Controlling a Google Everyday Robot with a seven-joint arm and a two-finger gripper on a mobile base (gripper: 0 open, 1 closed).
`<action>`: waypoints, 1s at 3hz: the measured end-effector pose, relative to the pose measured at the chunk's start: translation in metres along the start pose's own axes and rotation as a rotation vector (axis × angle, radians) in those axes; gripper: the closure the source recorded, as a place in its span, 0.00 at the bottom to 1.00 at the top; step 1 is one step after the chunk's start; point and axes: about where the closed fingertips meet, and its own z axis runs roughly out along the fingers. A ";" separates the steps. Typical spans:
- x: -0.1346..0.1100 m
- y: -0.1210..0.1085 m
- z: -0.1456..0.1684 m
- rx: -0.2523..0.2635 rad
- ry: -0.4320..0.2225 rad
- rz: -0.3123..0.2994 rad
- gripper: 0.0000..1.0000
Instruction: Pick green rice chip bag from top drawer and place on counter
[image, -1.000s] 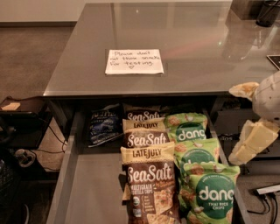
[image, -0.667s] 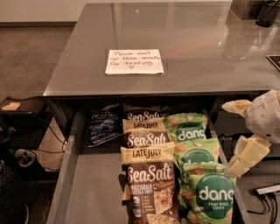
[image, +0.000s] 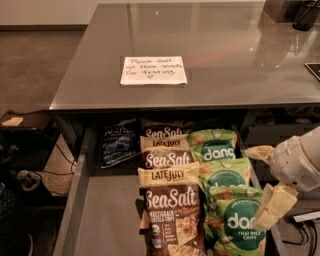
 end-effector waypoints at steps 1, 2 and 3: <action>0.013 0.010 0.019 -0.045 0.002 0.011 0.00; 0.022 0.014 0.032 -0.070 0.007 0.011 0.00; 0.029 0.017 0.045 -0.099 0.022 0.010 0.00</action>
Offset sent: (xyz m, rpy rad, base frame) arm -0.0224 -0.0005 -0.0564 0.0159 0.0940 0.0377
